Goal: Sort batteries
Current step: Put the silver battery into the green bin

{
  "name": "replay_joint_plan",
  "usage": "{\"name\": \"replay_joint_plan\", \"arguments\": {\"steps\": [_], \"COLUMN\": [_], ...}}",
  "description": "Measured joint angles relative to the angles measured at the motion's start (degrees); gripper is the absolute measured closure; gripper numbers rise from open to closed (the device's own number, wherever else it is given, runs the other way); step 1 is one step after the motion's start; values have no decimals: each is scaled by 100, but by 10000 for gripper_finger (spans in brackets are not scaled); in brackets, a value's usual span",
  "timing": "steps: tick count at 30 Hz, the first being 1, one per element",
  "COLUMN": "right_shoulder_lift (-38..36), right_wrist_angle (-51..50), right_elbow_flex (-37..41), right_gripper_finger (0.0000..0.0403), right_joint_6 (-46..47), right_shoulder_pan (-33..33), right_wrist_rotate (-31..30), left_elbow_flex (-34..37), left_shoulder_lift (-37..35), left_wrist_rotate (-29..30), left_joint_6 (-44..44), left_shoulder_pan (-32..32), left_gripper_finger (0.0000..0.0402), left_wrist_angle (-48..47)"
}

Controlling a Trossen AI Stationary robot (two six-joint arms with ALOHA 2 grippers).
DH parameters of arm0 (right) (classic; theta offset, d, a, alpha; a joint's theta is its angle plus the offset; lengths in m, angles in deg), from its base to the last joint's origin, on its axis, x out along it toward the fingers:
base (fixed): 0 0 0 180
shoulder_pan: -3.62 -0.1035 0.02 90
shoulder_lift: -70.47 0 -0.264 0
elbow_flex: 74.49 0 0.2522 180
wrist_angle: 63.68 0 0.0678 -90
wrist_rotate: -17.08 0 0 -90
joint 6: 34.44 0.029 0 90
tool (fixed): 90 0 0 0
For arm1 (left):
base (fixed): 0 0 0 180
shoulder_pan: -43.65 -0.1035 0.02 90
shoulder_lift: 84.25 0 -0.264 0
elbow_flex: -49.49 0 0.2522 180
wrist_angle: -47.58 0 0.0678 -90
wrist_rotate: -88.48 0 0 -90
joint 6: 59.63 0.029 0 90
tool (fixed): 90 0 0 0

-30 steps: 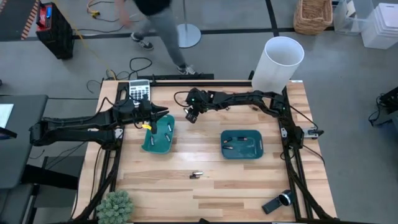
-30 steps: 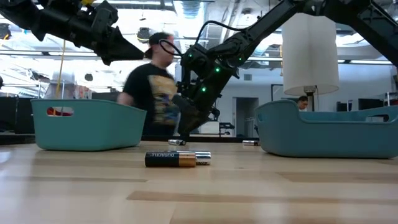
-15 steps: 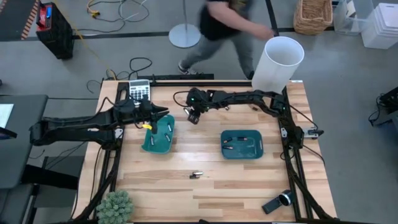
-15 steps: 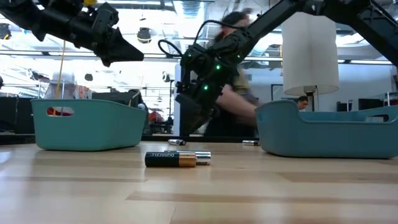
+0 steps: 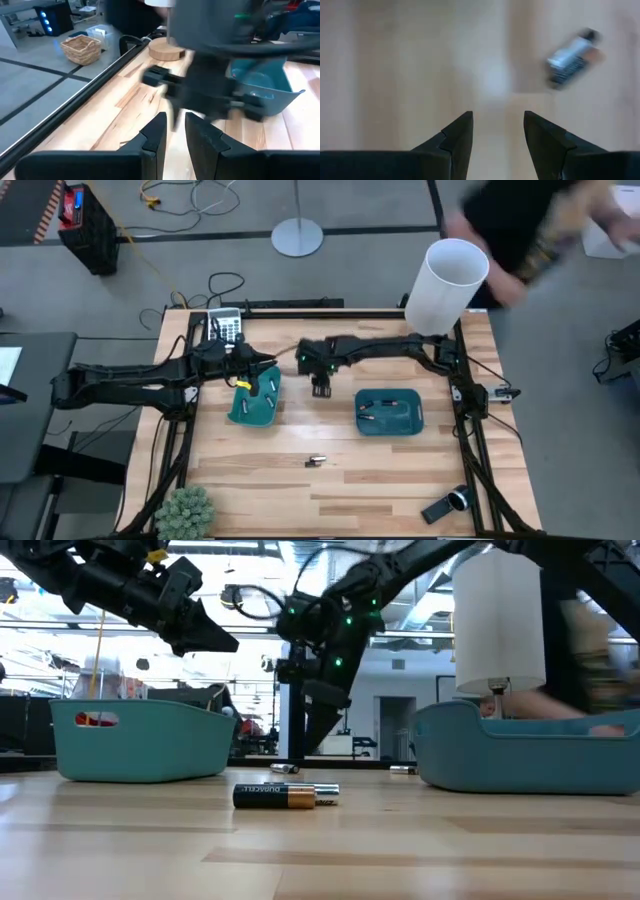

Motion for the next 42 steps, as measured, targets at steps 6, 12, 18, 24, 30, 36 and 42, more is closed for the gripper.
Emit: {"name": "replay_joint_plan", "arguments": {"steps": [6,12,18,24,30,36,42], "right_shoulder_lift": [-237,-968,-2033,-2450,-2392,-2288,-2129], "right_wrist_angle": [-27,507,2261,3515,3966,3917,4049], "right_elbow_flex": [2,689,2463,3614,3721,3723,3720], "right_gripper_finger": [212,212,212,212,212,209,196], "right_joint_6": [143,677,1312,1602,1291,1428,1497], "right_shoulder_pan": [-712,-1200,-1663,-2279,-2723,-2984,-3272], "right_wrist_rotate": [-232,-560,-896,-939,-984,-980,-982], "left_elbow_flex": [0,0,0,-76,-414,-877,-1303], "left_shoulder_lift": [-1,-1,-1,114,822,1961,2911], "left_wrist_rotate": [-55,-616,-621,-106,656,1264,1854], "left_joint_6": [34,109,326,478,495,189,-16], "left_shoulder_pan": [0,210,919,1879,2895,3836,4833], "left_gripper_finger": [335,335,335,335,335,335,335], "left_wrist_angle": [-12,-32,-21,109,381,697,687]}}
